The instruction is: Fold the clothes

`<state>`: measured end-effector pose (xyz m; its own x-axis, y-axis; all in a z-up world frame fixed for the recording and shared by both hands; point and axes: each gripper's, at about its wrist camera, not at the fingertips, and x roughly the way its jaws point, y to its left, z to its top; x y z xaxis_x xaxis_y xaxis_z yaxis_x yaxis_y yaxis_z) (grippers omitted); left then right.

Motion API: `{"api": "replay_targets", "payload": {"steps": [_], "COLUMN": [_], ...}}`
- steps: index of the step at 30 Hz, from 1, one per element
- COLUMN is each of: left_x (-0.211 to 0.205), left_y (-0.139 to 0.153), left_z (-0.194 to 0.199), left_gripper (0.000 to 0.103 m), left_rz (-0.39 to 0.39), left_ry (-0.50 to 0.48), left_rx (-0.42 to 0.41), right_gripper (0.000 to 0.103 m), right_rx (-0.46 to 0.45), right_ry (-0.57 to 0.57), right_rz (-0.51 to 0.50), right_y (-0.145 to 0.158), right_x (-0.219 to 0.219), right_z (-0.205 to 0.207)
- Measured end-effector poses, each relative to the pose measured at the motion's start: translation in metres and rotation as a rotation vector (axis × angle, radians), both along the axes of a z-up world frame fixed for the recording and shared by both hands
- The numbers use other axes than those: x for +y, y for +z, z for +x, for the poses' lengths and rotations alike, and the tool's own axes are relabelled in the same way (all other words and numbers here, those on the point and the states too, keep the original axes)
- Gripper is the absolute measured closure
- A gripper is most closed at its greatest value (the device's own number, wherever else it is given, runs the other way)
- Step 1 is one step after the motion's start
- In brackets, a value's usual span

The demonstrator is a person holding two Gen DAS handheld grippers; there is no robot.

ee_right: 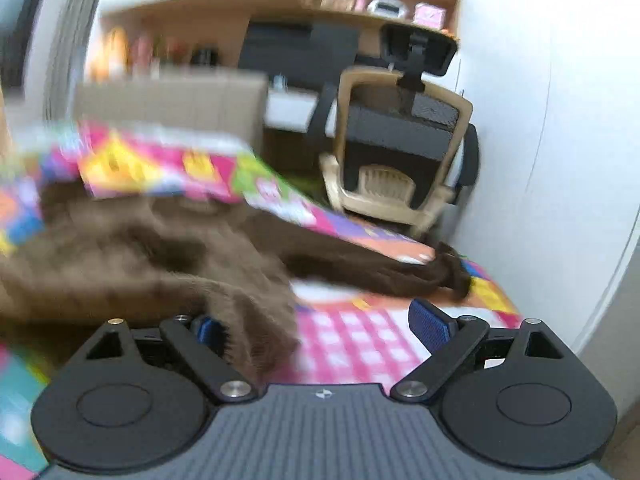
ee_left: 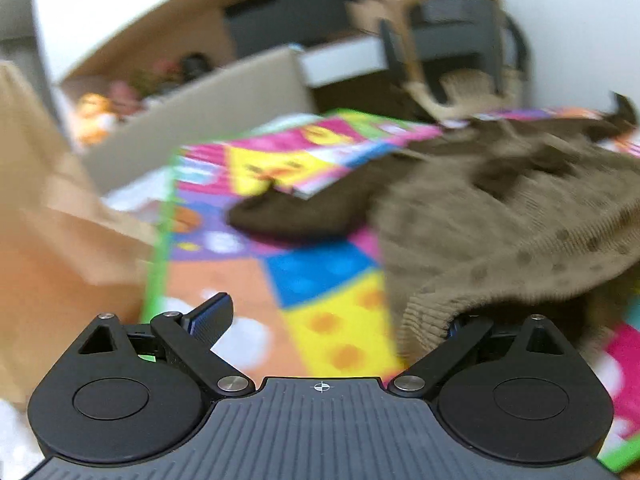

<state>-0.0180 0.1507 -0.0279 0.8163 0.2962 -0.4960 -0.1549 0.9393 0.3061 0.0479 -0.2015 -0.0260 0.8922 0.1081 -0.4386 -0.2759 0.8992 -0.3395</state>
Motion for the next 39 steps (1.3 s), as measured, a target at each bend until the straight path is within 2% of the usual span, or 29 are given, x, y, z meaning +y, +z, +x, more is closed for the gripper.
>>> {"api": "replay_targets", "payload": {"steps": [1, 3, 4, 6, 8, 12, 13, 15, 20, 23, 27, 30, 33, 36, 39], "left_x": [0.003, 0.004, 0.001, -0.008, -0.011, -0.008, -0.009, -0.01, -0.012, -0.008, 0.006, 0.009, 0.004, 0.005, 0.015], "left_y": [0.0, -0.004, -0.009, -0.017, -0.011, 0.037, 0.047, 0.052, 0.02, 0.008, 0.029, 0.052, 0.064, 0.064, 0.054], "left_z": [0.0, -0.001, -0.002, -0.004, -0.011, -0.036, -0.043, -0.051, -0.068, -0.076, -0.069, -0.052, -0.027, 0.017, 0.068], "left_gripper": [0.004, 0.004, 0.004, 0.004, 0.004, 0.003, 0.003, 0.002, 0.002, 0.002, 0.002, 0.002, 0.001, 0.0, 0.0], "left_rz": [-0.005, -0.001, 0.009, 0.081, 0.183, 0.246, 0.263, 0.256, 0.144, 0.06, -0.091, -0.221, -0.314, -0.436, -0.558], "left_ry": [0.002, -0.024, -0.054, -0.087, -0.078, -0.053, -0.049, -0.083, -0.237, -0.282, -0.315, -0.377, -0.424, -0.392, -0.291], "left_rx": [0.006, 0.041, 0.072, 0.106, 0.082, -0.055, -0.081, -0.063, 0.148, 0.204, 0.147, 0.08, 0.038, 0.043, 0.069], "right_gripper": [0.011, 0.011, 0.011, 0.014, 0.016, 0.015, 0.011, 0.007, 0.005, 0.005, 0.002, 0.0, 0.0, 0.0, 0.0], "right_rx": [0.012, 0.04, 0.037, 0.007, -0.076, -0.2, -0.212, -0.168, 0.086, 0.133, 0.113, 0.076, 0.057, 0.086, 0.164], "right_ry": [0.016, 0.019, 0.001, -0.049, -0.089, -0.063, -0.038, 0.001, 0.104, 0.16, 0.247, 0.335, 0.392, 0.401, 0.372], "right_rz": [-0.076, -0.154, -0.164, -0.152, -0.12, -0.059, -0.075, -0.11, -0.159, -0.103, 0.02, 0.112, 0.179, 0.231, 0.27], "right_y": [-0.012, -0.029, -0.034, -0.032, -0.011, 0.041, 0.047, 0.042, -0.004, -0.009, 0.017, 0.041, 0.057, 0.065, 0.057], "right_x": [0.005, 0.011, 0.011, 0.007, -0.004, -0.021, -0.022, -0.023, -0.037, -0.045, -0.057, -0.058, -0.049, -0.03, -0.008], "right_z": [0.0, 0.0, 0.001, 0.002, -0.001, -0.025, -0.032, -0.038, -0.044, -0.056, -0.06, -0.058, -0.046, -0.014, 0.029]}}
